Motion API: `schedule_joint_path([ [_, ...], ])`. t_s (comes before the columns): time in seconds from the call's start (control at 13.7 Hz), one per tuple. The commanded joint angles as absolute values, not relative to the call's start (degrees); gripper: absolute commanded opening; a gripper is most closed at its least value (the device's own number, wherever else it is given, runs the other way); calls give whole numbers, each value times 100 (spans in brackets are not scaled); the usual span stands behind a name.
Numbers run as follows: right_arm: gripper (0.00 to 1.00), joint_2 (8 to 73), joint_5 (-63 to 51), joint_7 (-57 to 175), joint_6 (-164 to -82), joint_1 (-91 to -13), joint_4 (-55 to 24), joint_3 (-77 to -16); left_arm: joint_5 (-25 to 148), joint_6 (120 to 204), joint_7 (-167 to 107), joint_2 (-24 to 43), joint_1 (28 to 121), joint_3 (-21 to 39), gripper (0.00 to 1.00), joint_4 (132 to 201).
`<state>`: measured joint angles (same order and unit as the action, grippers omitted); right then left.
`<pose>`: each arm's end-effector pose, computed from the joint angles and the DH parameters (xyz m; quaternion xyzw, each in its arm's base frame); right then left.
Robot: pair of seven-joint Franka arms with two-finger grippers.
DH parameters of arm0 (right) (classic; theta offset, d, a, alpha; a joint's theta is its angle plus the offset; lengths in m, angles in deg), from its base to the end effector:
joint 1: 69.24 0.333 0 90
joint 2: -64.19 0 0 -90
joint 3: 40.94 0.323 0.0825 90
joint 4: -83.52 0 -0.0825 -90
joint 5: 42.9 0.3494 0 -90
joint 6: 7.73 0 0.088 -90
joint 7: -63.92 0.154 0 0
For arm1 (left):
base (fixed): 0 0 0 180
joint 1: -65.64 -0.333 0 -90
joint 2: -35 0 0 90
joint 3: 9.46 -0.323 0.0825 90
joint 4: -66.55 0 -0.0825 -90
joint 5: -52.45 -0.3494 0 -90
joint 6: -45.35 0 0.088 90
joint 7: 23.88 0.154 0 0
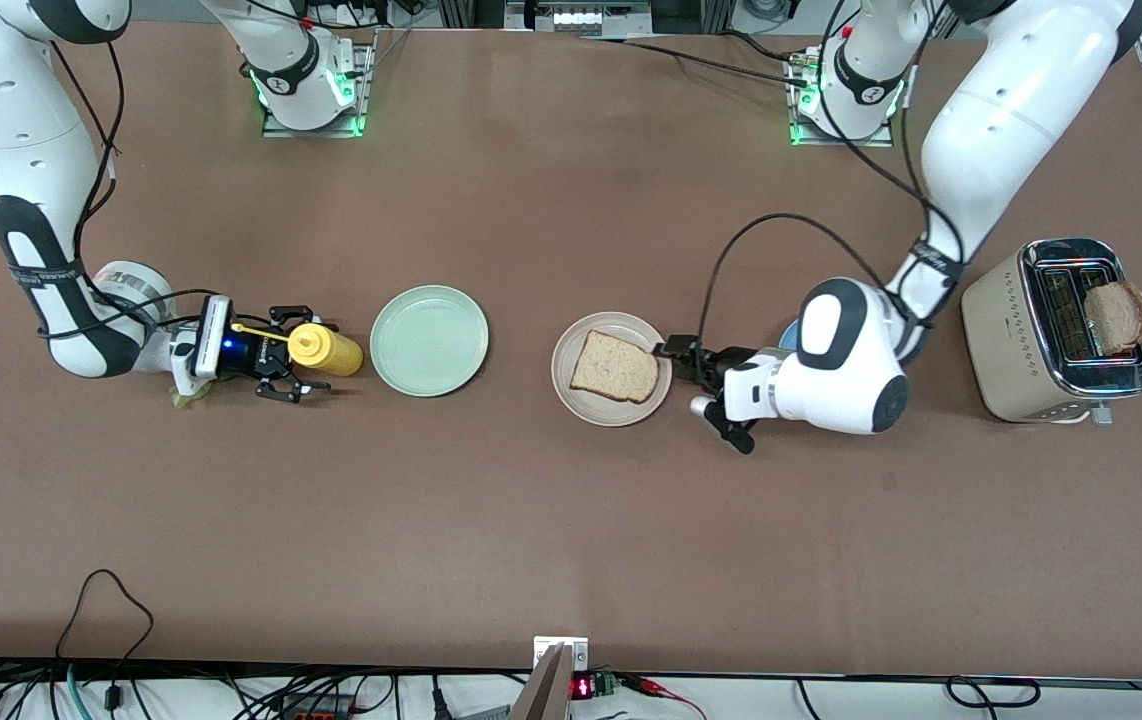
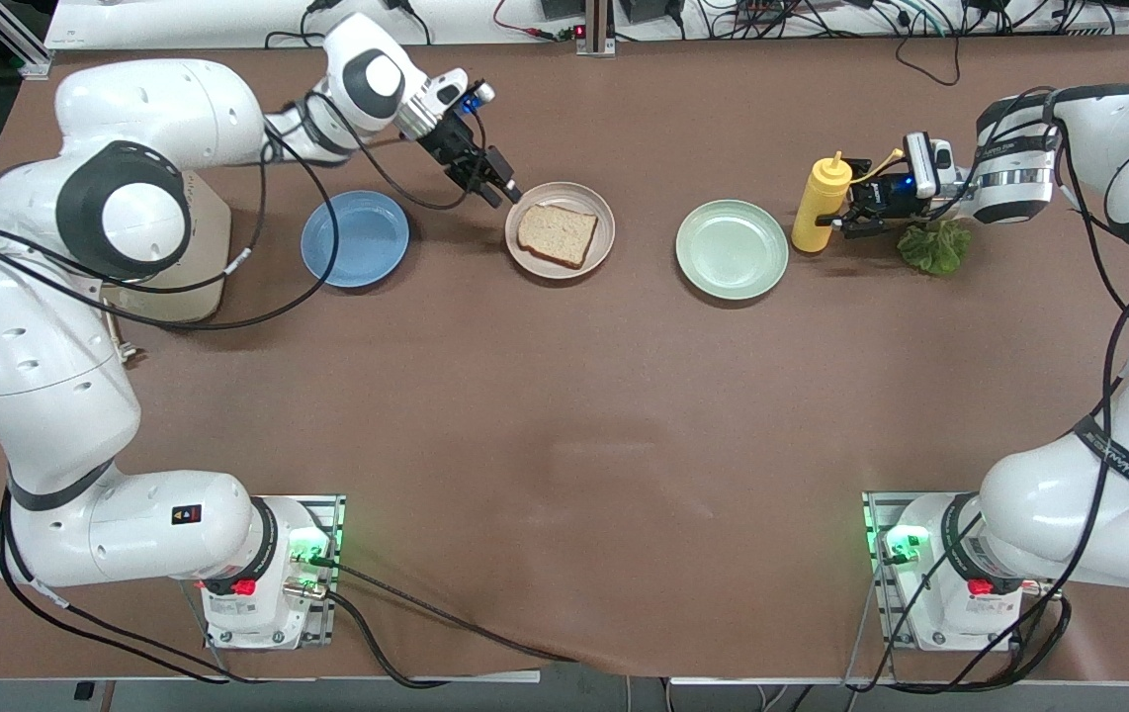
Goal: Make sandwich in beige plate with both arms
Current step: 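Release the bread on the beige plate while the right gripper lifts the bottle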
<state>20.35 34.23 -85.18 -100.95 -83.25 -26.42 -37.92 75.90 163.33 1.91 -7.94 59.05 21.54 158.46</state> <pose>0.5447 0.0415 0.1364 -0.5561 -0.4974 -0.4586 0.4829 0.5908 -0.2657 0.2278 0.8976 -0.2526 -0.0995 0.3473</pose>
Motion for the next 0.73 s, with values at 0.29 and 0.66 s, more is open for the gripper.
schedule_joint_path([
  [0.29, 44, 2007, 3462, -8637, -10134, -8286, -2582, -3813, 5310, 15154, -785, 527, 5817, 2086, 100, 15919],
  [0.66, 36, 2226, 3322, -8515, -10352, -8251, -2372, -3848, 4217, 14118, -1350, 889, 5765, 2078, 100, 15489],
])
